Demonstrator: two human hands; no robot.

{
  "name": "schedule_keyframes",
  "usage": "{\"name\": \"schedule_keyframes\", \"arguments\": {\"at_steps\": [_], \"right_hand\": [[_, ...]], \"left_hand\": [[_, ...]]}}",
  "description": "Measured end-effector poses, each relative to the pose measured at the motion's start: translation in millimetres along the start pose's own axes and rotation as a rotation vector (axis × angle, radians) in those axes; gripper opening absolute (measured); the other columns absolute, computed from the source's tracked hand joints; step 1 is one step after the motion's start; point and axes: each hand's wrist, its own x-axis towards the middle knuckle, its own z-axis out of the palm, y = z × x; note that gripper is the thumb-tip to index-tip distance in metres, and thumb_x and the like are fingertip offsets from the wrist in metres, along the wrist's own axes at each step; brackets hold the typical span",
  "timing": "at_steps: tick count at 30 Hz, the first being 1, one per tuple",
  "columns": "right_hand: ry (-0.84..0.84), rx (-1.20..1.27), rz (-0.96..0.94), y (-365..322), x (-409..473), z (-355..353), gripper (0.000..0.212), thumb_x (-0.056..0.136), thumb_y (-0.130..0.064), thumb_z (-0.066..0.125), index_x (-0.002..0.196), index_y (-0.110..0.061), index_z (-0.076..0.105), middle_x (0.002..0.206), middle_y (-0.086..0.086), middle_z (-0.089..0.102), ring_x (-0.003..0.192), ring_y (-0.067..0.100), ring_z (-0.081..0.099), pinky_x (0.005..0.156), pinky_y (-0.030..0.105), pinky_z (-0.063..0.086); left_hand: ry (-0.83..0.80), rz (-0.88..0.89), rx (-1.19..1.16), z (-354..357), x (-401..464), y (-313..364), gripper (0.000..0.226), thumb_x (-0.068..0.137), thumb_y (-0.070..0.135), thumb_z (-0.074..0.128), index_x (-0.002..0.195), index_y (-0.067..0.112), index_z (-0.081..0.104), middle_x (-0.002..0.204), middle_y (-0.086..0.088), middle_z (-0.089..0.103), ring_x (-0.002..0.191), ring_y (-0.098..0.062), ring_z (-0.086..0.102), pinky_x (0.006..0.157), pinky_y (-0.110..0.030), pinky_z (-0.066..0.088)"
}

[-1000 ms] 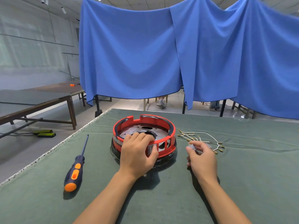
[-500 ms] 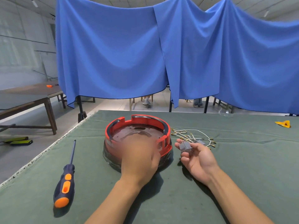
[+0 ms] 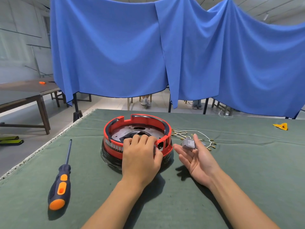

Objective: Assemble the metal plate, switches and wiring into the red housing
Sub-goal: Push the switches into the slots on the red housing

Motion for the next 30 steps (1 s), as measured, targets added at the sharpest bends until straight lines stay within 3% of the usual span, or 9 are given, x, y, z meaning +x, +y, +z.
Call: {"name": "schedule_keyframes", "arguments": {"at_steps": [4,7,12,17,20,26,30], "right_hand": [[-0.001,-0.034,0.015,0,-1,1,0.052,0.093,-0.05,0.047,0.093,0.0,0.061,0.089,0.019,0.074,0.066,0.02,0.073,0.041,0.024,0.054],[-0.034,-0.12,0.039,1,-3,3,0.04,0.091,-0.044,0.054,0.102,-0.005,0.061,0.089,0.017,0.074,0.064,0.019,0.073,0.044,0.023,0.054],[-0.07,-0.221,-0.03,4,-11,7,0.035,0.061,-0.03,0.075,0.092,-0.016,0.071,0.071,0.004,0.07,0.057,0.013,0.066,0.047,0.022,0.053],[-0.068,-0.285,-0.173,13,-14,12,0.035,0.066,-0.016,0.074,0.1,-0.01,0.067,0.072,0.004,0.069,0.063,0.016,0.066,0.052,0.023,0.053],[-0.014,-0.315,-0.222,21,-14,17,0.035,0.072,-0.005,0.076,0.101,-0.004,0.057,0.072,0.008,0.071,0.063,0.02,0.069,0.051,0.027,0.055],[0.017,-0.363,-0.286,25,-15,19,0.022,0.083,-0.026,0.069,0.089,-0.005,0.066,0.075,0.008,0.074,0.064,0.024,0.072,0.045,0.024,0.053],[0.029,-0.334,-0.281,21,-15,16,0.037,0.08,-0.045,0.062,0.095,-0.011,0.065,0.08,0.016,0.074,0.054,0.022,0.069,0.04,0.023,0.052]], "left_hand": [[0.002,-0.008,-0.015,0,0,1,0.026,0.078,0.033,0.05,0.092,0.019,0.068,0.087,0.003,0.068,0.081,-0.022,0.059,0.074,-0.038,0.046],[0.005,0.034,-0.007,0,-2,-3,0.029,0.077,0.034,0.047,0.092,0.019,0.067,0.087,0.004,0.067,0.08,-0.022,0.057,0.074,-0.038,0.043],[0.032,0.081,-0.101,1,-1,-10,0.031,0.074,0.031,0.052,0.097,0.018,0.068,0.092,0.004,0.068,0.085,-0.02,0.059,0.079,-0.032,0.034],[0.034,0.124,-0.198,0,-1,-21,0.044,0.061,0.015,0.059,0.104,0.011,0.065,0.106,-0.001,0.065,0.102,-0.022,0.057,0.097,-0.026,0.032],[0.058,0.063,-0.194,-1,0,-20,0.039,0.059,0.013,0.058,0.097,0.008,0.065,0.103,-0.006,0.064,0.1,-0.027,0.058,0.096,-0.029,0.034],[0.061,0.008,-0.133,0,-4,-16,0.035,0.06,0.02,0.059,0.094,0.014,0.064,0.088,0.0,0.065,0.084,-0.023,0.059,0.088,-0.03,0.033],[0.069,-0.002,-0.131,0,-3,-16,0.035,0.06,0.019,0.058,0.093,0.014,0.065,0.086,0.0,0.066,0.082,-0.023,0.059,0.086,-0.03,0.033]]}}
